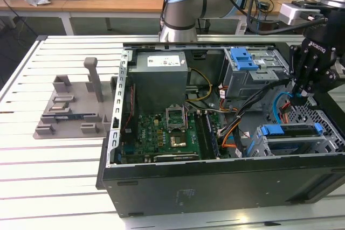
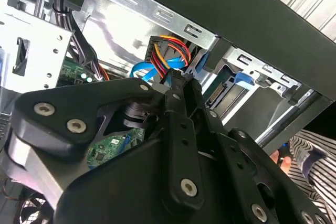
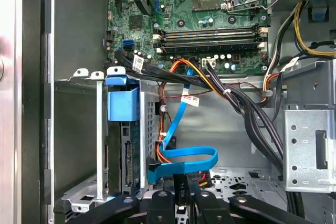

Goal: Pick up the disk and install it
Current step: 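Insert the first disk wire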

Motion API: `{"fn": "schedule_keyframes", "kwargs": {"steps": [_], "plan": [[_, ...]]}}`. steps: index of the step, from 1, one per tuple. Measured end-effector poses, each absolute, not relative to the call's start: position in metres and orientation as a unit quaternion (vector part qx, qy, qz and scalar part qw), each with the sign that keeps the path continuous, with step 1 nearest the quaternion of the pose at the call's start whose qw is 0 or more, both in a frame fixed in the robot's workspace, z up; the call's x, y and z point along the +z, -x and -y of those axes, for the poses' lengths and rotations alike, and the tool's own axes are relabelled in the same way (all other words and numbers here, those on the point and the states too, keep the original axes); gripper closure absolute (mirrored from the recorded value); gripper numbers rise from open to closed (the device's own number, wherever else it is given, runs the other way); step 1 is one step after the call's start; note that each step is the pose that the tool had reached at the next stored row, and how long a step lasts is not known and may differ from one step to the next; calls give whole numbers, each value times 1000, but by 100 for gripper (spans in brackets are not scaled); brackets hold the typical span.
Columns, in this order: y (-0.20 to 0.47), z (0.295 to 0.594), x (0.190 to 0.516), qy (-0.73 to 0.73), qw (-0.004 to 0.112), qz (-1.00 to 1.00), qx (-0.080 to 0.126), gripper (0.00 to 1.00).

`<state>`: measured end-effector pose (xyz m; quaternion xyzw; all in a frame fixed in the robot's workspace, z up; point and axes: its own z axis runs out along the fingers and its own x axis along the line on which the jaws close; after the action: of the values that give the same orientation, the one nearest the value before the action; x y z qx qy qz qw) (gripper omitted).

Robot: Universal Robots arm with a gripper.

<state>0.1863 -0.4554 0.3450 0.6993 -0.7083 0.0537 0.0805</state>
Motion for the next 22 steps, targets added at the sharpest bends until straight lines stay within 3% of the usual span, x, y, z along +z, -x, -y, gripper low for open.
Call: {"fn": "schedule_keyframes", "kwargs": {"steps": [3, 8, 10, 13, 20, 22], "plan": [[-186, 456, 345, -699, 80, 708, 54, 80], [-186, 484, 345, -699, 80, 708, 53, 80], [-186, 495, 345, -700, 73, 709, 46, 80], [-186, 505, 345, -700, 72, 709, 45, 80], [-186, 507, 345, -700, 72, 709, 45, 80], [-186, 507, 345, -700, 72, 709, 45, 72]]}}
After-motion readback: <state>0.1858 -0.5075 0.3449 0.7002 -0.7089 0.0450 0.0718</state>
